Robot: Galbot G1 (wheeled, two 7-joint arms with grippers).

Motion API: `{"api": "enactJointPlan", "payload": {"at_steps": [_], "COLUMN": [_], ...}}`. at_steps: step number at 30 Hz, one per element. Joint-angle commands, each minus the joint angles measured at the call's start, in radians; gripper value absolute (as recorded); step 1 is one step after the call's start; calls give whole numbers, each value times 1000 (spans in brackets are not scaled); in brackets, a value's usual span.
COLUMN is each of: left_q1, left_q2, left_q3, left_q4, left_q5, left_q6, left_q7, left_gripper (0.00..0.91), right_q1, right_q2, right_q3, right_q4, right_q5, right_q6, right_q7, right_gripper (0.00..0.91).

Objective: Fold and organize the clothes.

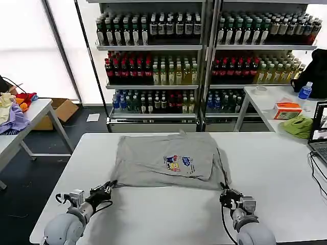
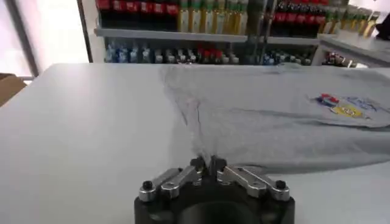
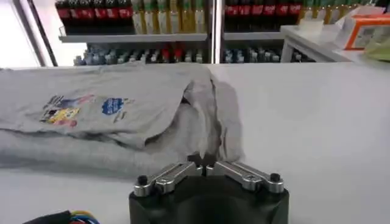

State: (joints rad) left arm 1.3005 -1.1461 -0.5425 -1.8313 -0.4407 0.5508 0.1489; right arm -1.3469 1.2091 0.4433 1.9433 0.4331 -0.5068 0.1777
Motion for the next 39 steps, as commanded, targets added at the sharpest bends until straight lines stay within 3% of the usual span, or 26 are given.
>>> {"api": "enactJointPlan", "payload": {"at_steps": [1,7,13,28,37,38,39], "left_q1": [4,72,205,524,639,644,648], "left_q2": [2,28,61,3,-14,-15,-18], "left_q3": [0,-16,-40,-226,-330,-329,-325], "left_q4": [-3,-63,-181,-417,-452,-453,-457], "left_q5": [-12,-13,-4,128,156,162,167], "left_q6": [-2,5,13,26,26,27,27], "left_q7": [0,5,6,31,74,74,72], "left_gripper": [10,10,10,10,10,333,907], "right_q1": [6,-10,-112,-593,-636,-637,-642], "right_q2": [-5,-14,-24,-19,-5,-5,-7], "right_q3": [5,8,43,172,154,154,154], "right_q4": [-2,10,116,400,416,419,428], "right_q5": [17,33,58,36,-3,-3,-3], "right_q6": [1,0,-15,-6,11,8,6], "right_q7": [-1,-15,-17,-46,-53,-54,-57], "right_gripper": [0,0,0,0,0,544,907]}}
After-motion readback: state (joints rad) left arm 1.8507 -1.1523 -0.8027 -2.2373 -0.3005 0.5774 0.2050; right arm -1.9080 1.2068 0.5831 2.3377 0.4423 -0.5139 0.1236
